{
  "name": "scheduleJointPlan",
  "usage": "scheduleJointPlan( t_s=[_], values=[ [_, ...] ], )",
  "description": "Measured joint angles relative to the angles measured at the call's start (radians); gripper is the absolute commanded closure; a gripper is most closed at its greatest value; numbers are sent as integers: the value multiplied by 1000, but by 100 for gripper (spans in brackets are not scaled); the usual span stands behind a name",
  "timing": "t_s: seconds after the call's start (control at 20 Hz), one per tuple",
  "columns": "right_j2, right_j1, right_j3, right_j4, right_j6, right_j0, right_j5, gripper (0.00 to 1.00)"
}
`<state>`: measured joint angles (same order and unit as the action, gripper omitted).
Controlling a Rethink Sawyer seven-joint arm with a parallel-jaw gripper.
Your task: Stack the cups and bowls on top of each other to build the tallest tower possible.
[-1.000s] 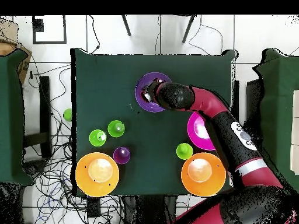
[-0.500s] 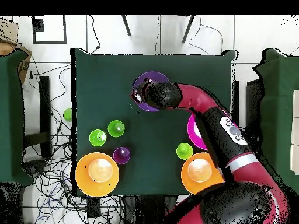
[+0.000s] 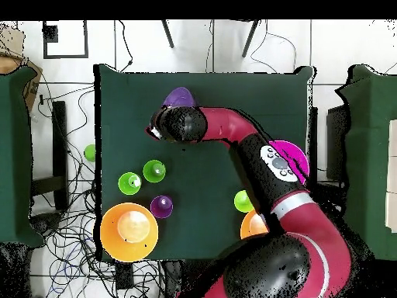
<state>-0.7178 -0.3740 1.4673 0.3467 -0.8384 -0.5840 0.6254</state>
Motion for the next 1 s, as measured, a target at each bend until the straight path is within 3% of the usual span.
scheduleJointPlan(
  t_s=[1.0],
  values=[
    [30, 6, -31, -63, 0, 15, 24, 100]
  ],
)
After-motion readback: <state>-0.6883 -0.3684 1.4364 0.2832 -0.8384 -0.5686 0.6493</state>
